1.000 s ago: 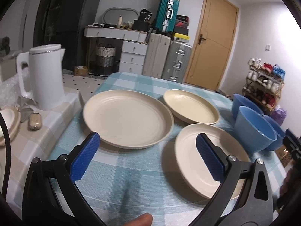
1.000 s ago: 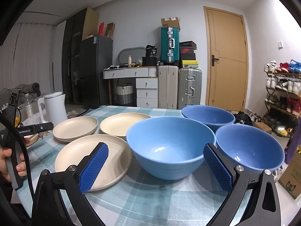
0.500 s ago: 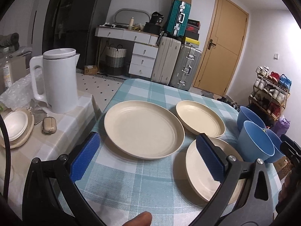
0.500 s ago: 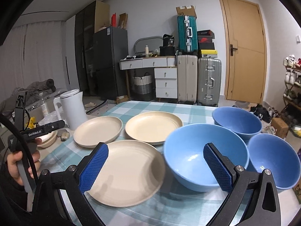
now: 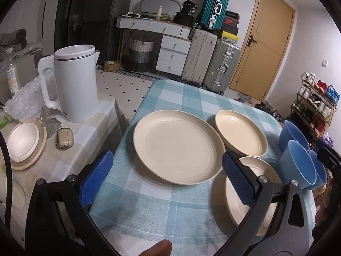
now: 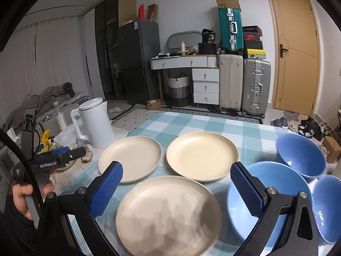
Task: Organize plates and bowls
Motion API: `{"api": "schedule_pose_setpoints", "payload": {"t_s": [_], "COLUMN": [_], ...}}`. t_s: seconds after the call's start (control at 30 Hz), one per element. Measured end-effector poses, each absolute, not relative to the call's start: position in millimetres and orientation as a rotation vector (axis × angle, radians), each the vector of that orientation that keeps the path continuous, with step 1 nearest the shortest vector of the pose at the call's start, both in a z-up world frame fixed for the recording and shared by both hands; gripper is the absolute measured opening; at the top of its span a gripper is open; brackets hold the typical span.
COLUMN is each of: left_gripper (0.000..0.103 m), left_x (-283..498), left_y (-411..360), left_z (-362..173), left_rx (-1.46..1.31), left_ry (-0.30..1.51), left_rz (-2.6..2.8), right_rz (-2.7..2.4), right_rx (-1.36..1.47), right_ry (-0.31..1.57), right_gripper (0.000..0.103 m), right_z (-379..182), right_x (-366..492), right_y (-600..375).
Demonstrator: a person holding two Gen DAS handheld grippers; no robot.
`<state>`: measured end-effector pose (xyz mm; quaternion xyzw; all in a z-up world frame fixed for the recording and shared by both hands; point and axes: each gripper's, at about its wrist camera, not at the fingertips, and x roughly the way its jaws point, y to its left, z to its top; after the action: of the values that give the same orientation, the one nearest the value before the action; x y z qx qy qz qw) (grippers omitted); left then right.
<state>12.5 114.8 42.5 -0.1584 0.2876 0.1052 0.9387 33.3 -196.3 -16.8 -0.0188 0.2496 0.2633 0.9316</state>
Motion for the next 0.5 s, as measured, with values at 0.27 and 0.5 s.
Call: {"api": "schedule_pose_setpoints", "payload": {"t_s": [0.27, 0.5], "left_gripper": [0.102, 0.102], "left_x": [32.6, 57.9], "left_y": [129.2, 140.7], "left_z": [37.7, 23.9], "left_rx": [-0.324, -0.33], "left_ry": [0.625, 0.698], "left_rz": [0.243, 0.268], "right_rz": [0.58, 0.598], "right_rx": [-0.074, -0.072], "right_ry": [0.561, 0.634], "right_gripper": [0.103, 0.103], "right_z": [-16.5, -29.4], "right_x": [67.9, 96.6], "right_y": [-151.7, -126.9]}}
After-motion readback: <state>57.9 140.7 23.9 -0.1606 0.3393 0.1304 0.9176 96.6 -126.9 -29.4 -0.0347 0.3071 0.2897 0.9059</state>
